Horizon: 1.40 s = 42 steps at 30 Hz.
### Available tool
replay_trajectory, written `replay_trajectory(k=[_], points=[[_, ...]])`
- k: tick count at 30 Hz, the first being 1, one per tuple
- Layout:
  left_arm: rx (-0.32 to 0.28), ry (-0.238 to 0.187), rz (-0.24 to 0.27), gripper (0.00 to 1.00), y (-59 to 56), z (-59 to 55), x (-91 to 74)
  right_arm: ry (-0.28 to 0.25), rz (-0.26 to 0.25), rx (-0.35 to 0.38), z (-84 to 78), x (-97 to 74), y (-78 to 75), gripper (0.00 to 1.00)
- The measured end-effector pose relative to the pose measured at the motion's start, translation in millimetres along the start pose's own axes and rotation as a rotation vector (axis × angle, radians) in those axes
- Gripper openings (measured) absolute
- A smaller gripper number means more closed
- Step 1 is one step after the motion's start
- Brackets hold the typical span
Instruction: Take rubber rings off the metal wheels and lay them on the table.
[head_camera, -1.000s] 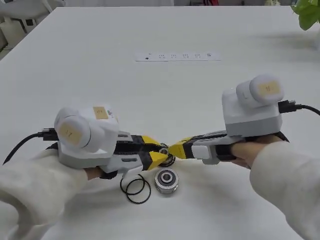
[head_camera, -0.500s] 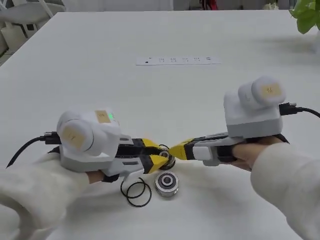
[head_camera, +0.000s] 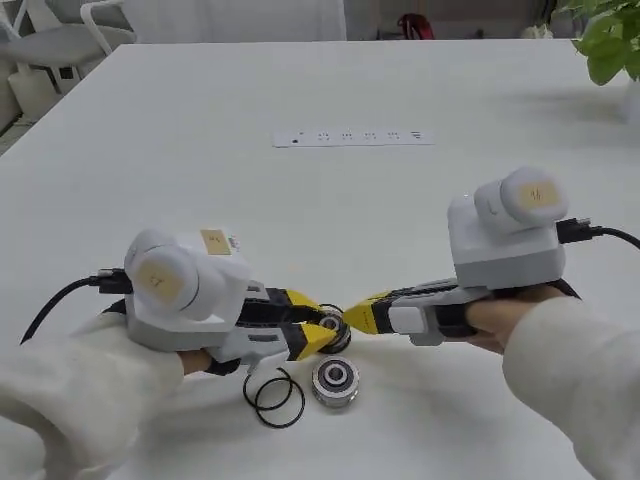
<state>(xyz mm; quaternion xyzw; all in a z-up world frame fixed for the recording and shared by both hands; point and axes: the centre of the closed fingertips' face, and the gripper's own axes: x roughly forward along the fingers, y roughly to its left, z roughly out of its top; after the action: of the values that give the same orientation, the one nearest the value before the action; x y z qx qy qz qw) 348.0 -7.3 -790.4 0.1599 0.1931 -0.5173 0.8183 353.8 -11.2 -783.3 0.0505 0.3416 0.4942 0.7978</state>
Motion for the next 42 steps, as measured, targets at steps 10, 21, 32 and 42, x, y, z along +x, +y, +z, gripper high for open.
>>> replay_trajectory(k=[10, 21, 32, 42], points=[[0.015, -0.014, 0.012, 0.27, 1.1, 15.0, -6.7, -0.009, -0.019, -0.016, 5.7, -5.0, -0.6, 0.0], [-0.018, -0.09, 0.074, 0.45, 14.0, 44.0, -28.9, -0.056, -0.043, -0.019, 20.8, -18.3, -2.6, 0.0], [0.028, -0.099, 0.087, 0.6, 16.1, 55.8, -43.1, -0.117, -0.07, -0.023, 38.1, -34.9, -3.8, 0.0], [0.034, -0.113, 0.112, 0.64, 18.8, 60.1, -64.2, -0.169, -0.075, -0.027, 52.8, -46.0, 2.9, 0.0]])
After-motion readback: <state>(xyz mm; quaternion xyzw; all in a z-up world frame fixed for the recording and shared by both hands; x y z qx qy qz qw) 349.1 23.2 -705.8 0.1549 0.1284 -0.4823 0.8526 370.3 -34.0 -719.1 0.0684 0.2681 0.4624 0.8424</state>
